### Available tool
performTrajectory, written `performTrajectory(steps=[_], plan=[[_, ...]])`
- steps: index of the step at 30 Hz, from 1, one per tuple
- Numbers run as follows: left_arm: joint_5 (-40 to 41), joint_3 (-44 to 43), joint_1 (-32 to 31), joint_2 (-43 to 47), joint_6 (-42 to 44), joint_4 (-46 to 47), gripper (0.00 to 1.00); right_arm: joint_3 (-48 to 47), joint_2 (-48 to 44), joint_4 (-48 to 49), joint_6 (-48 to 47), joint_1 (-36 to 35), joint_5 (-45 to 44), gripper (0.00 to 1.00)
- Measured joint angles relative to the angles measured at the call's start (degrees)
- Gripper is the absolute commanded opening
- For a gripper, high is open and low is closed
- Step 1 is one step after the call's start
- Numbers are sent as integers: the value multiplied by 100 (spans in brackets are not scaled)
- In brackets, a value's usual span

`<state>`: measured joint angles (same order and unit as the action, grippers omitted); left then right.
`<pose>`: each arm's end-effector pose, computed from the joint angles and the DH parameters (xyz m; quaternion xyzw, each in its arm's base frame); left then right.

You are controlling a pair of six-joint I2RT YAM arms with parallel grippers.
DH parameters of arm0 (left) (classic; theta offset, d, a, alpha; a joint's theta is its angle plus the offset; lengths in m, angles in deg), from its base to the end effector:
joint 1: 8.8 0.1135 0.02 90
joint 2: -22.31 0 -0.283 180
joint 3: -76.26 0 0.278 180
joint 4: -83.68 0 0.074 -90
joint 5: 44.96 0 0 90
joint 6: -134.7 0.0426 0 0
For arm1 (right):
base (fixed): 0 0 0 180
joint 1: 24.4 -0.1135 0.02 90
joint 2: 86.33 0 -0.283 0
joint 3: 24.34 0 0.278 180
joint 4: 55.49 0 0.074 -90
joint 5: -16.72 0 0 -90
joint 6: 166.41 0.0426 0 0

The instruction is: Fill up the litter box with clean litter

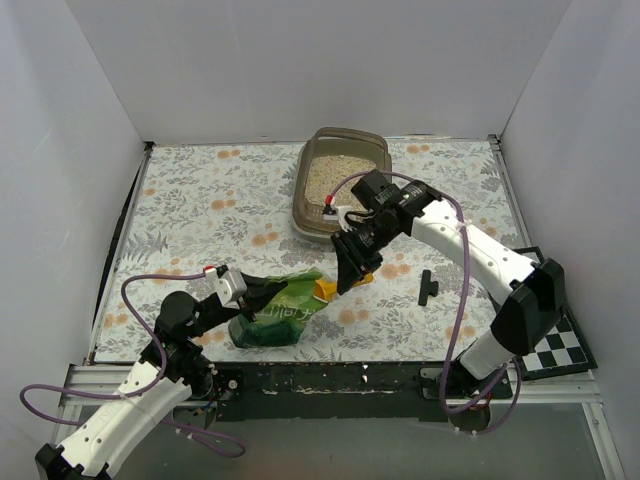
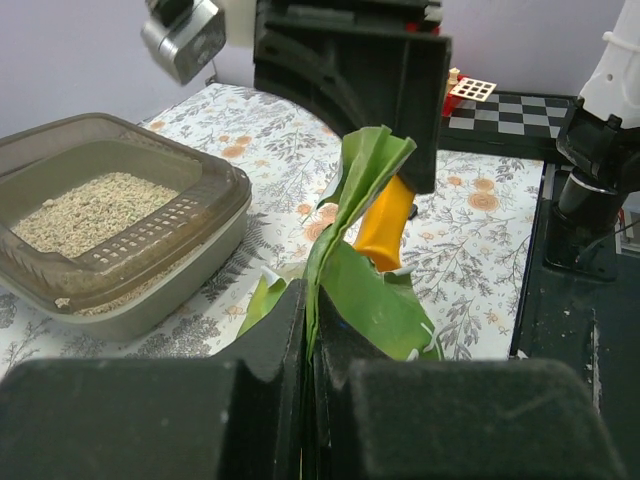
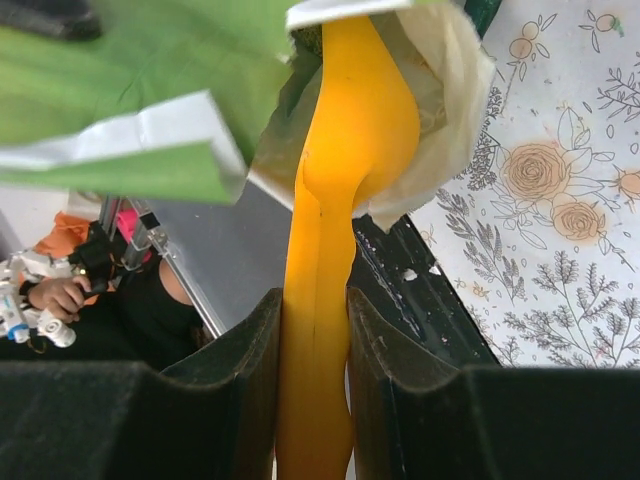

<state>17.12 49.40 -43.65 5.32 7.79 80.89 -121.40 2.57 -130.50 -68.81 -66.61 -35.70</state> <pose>0.0986 -0.0930 0.2576 0.1692 0.6457 -0.5557 0.4957 0.2285 0.2424 0.3368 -0.3376 0.8662 0.3662 0.0394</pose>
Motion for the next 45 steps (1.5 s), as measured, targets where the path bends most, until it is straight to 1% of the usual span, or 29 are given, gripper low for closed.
performTrajectory(steps=[3, 9, 16, 25, 34, 36, 38, 42, 45], plan=[[-39, 0, -39, -4, -20, 2, 0, -66, 328, 46, 85, 0, 76, 1], [-46, 0, -63, 33, -42, -2, 0, -431, 844, 129, 448, -2, -52, 1], [-46, 0, -101, 61, -39, -20, 0, -1073, 1397, -188, 525, -28, -98, 1], [-46, 0, -149, 55, -42, -17, 0, -1311, 2319, -232, 520, -149, 557, 1], [-15, 0, -175, -48, -39, -192, 0, -2081, 3486, -223, 474, -584, 1217, 1], [2, 0, -177, -48, -39, -243, 0, -1982, 3552, -13, 573, -601, 1403, 1], [7, 0, -177, -48, -39, -286, 0, -1569, 3499, 535, 761, -614, 1657, 1], [2, 9, -208, -79, -37, -339, 0, -431, 3305, 2109, 1447, -621, 2345, 1], [4, 11, -212, -103, -35, -358, 0, 326, 3167, 3558, 2146, -629, 2743, 1]])
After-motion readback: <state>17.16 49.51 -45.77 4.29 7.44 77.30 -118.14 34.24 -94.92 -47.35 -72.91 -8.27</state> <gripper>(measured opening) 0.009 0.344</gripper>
